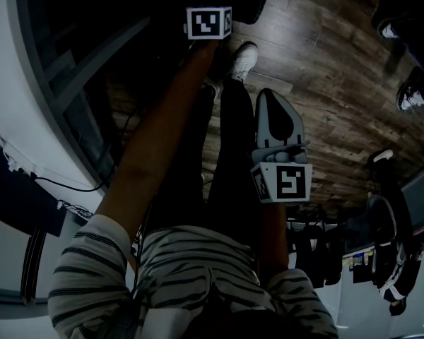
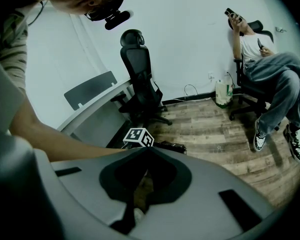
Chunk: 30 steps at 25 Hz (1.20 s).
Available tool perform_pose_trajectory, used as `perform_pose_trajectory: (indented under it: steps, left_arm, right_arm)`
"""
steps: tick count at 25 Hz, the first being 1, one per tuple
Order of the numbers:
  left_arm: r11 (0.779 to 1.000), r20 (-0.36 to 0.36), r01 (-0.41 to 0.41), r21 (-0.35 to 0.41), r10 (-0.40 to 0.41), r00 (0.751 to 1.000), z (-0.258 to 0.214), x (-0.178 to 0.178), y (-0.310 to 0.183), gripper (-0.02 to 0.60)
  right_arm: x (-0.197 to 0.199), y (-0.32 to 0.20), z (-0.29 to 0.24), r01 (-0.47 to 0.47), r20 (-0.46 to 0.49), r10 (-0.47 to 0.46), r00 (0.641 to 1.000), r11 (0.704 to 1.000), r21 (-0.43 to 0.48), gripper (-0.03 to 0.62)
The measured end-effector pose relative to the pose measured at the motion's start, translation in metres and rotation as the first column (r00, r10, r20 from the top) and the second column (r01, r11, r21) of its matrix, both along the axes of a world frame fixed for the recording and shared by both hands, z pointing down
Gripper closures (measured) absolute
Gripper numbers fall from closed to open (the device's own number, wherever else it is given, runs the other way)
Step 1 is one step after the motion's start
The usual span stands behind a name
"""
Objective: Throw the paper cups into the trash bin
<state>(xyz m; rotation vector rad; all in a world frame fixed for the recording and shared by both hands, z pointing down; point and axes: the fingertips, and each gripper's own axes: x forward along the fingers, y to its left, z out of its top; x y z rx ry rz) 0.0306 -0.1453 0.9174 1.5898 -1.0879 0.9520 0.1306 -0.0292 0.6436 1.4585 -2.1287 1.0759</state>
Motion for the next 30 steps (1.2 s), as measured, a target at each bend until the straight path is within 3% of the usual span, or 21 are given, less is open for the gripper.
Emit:
perform_pose_trajectory:
  steps: [11,30]
  left_arm:
    - [1.000,-0.013,0.002,0.031,-0.001,1.000,-0.035,0.002,0.006,0.334]
    - [0.985,-0.056,0.095,0.143,-0.088,0.995,-0.110,-0.006,-0.006,0.491]
  right_arm:
    - [0.000,-0.001,-0.021,0.004,-0.014,-0.004,1.000,0.999,0.036,0.585]
    - [-0.005,-0.013,-0.066,0.023,-0.037,-0.019,0.999,0.993,0.112,0.585]
